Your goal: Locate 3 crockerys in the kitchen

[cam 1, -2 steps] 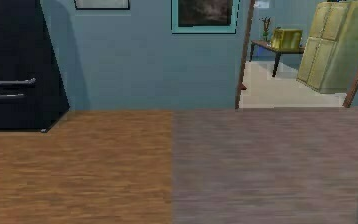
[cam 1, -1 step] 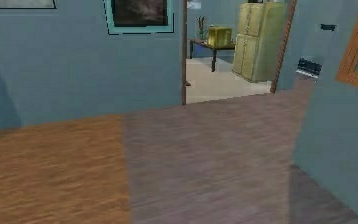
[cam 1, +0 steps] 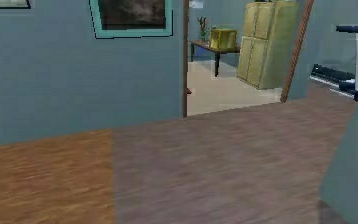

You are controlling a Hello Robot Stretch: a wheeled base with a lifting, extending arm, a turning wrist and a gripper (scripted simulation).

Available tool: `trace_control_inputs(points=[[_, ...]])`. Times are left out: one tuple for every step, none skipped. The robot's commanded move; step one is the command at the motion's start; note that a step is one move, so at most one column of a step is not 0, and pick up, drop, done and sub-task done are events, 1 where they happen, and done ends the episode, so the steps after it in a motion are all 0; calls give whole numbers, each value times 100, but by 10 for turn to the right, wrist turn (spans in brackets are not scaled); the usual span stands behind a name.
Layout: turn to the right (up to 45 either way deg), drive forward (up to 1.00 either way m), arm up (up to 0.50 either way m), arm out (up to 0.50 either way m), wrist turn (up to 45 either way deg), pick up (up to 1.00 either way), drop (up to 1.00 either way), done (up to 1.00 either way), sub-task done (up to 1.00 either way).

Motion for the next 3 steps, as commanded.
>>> trace_control_inputs(points=[[-450,0,0,0,0,0,0,0,0],[-240,0,0,0,0,0,0,0,0],[0,60,0,0,0,0,0,0,0]])
